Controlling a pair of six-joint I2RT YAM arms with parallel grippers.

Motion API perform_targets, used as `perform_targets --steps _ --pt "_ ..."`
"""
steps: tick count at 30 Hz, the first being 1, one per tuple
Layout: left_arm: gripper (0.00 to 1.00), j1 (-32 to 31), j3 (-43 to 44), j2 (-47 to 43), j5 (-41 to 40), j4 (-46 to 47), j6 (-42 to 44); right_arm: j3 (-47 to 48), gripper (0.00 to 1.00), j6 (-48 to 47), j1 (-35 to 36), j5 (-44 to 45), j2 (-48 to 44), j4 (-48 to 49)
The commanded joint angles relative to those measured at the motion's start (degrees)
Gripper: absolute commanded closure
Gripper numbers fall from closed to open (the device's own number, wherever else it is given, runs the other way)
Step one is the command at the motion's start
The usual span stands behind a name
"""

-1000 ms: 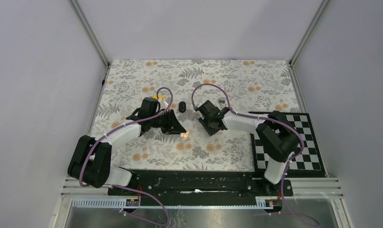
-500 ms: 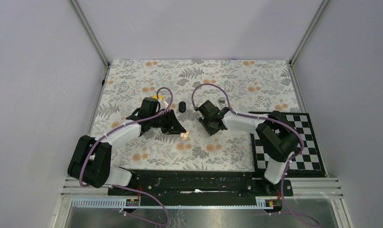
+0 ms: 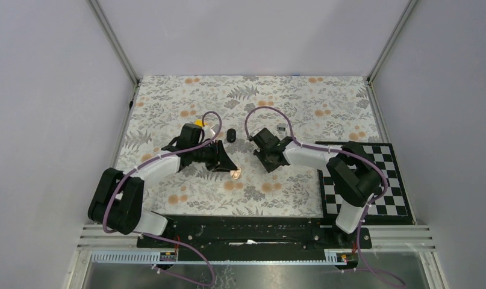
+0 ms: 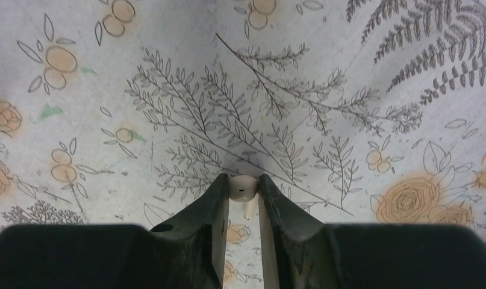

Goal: Insert the wireless bluetooth earbuds into the charging case
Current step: Pick up the earbud from the center of the board, then place the earbud in the charging case.

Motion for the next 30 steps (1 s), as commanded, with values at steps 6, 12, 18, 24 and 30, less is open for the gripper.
perform_targets --steps 6,12,18,24,30 --pt "1.00 0.21 4.33 2.14 6.11 -0.65 4.29 -1.47 0.77 2.72 -0.84 -1.21 -10.54 0.16" --pt "1.00 0.10 6.08 3.23 8.22 -0.39 3.44 -5.70 0.77 4.45 -1.04 -3.43 -21.43 9.35" --pt "1.00 0.10 6.58 4.05 14.27 9.04 -6.79 -11.34 0.77 8.39 -1.04 -5.29 -33.85 23.16" --pt "1.00 0.10 7.30 4.46 18.01 18.75 -17.86 -15.29 0.77 11.55 -0.89 -8.12 -40.37 33.70" --pt "1.00 0.10 6.23 3.30 19.90 33.58 -30.61 -17.90 0.77 14.44 -0.77 -8.14 -42.34 41.72"
